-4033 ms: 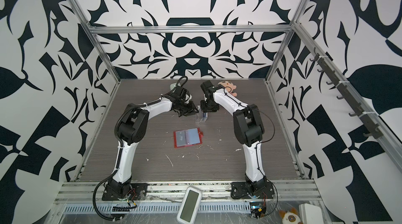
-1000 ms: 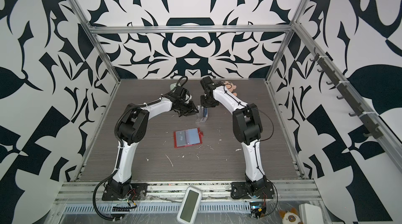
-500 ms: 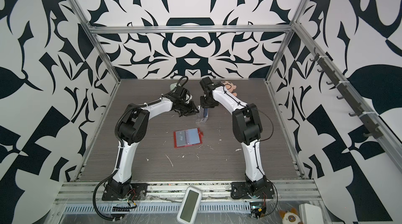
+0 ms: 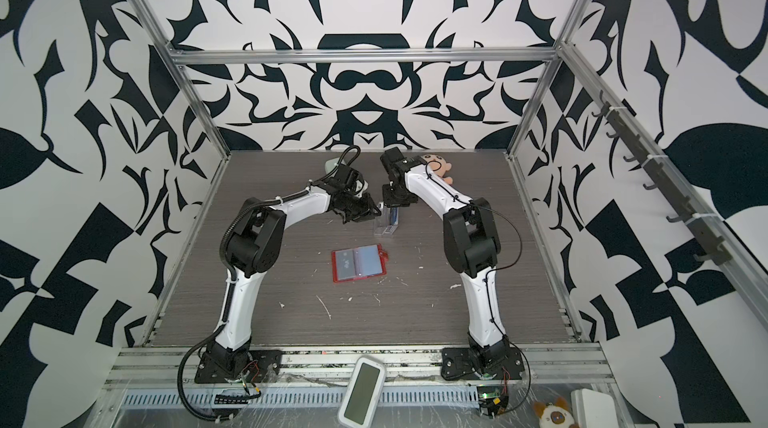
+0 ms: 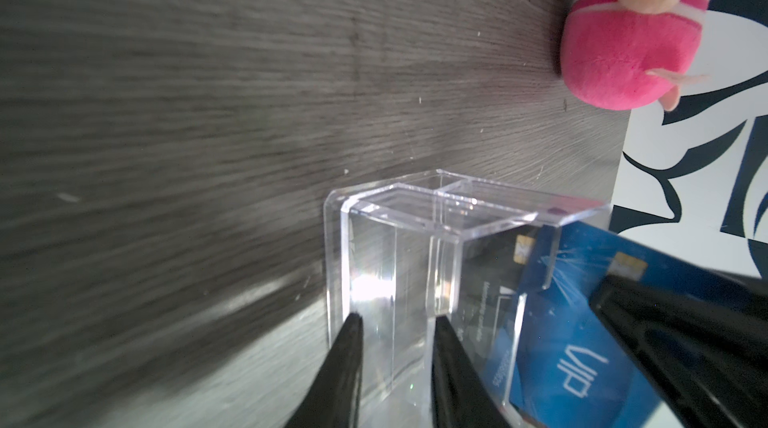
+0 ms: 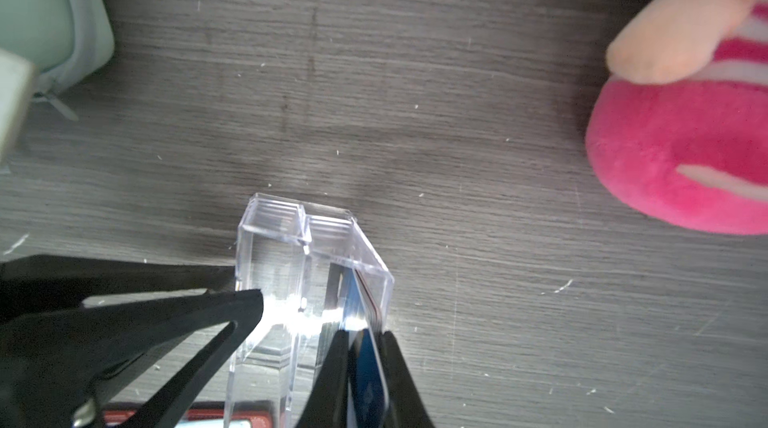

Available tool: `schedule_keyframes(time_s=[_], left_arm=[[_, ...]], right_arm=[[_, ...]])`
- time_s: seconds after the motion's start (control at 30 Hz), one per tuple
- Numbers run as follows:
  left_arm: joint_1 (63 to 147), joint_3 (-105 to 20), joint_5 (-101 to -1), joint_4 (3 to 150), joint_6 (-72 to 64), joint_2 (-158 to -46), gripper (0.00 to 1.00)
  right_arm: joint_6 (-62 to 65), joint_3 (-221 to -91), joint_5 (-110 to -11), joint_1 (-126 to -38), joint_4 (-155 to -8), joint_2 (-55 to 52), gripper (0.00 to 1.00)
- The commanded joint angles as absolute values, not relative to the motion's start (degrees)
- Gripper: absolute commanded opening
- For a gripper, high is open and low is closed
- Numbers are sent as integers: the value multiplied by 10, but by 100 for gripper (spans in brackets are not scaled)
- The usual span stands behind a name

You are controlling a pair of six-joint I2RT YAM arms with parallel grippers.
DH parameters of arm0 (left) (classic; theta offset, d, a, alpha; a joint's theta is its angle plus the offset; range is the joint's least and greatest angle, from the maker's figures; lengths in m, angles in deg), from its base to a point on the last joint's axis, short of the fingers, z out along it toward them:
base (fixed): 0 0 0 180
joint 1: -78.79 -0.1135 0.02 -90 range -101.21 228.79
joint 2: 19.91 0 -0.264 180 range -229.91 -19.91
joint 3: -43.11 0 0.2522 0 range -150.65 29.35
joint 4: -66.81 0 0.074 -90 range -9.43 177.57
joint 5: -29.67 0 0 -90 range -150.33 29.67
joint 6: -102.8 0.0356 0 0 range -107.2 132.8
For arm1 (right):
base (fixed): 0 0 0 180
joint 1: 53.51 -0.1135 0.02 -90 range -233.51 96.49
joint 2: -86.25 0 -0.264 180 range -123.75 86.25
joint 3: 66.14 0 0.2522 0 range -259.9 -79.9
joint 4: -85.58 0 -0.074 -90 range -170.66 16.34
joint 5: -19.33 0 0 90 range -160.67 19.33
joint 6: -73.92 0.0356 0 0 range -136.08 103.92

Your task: Put the credit cards into the card holder

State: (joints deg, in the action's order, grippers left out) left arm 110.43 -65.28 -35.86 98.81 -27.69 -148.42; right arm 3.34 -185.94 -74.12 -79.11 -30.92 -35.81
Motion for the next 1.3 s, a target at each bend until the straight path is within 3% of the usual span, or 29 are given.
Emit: schedule_keyframes(time_s=[0.0, 0.27, 0.47, 0.9, 1.27], left_arm=[[1105, -640, -391, 1058, -282, -1531, 29], [1105, -640, -390, 1059, -282, -1530, 29], [1105, -642, -381, 1059, -278, -1518, 30], [1105, -682, -344, 1098, -210, -1438, 52], [1105, -515, -447, 1085, -183, -1261, 56]], right_arm=[[26, -1881, -786, -787, -259, -326, 11], [23, -1884, -785, -790, -254, -330, 0], [25, -1860, -740, -788, -289, -303, 0], [53, -1713, -628, -781, -438, -154, 0], [58, -1517, -466, -772, -567, -44, 0]])
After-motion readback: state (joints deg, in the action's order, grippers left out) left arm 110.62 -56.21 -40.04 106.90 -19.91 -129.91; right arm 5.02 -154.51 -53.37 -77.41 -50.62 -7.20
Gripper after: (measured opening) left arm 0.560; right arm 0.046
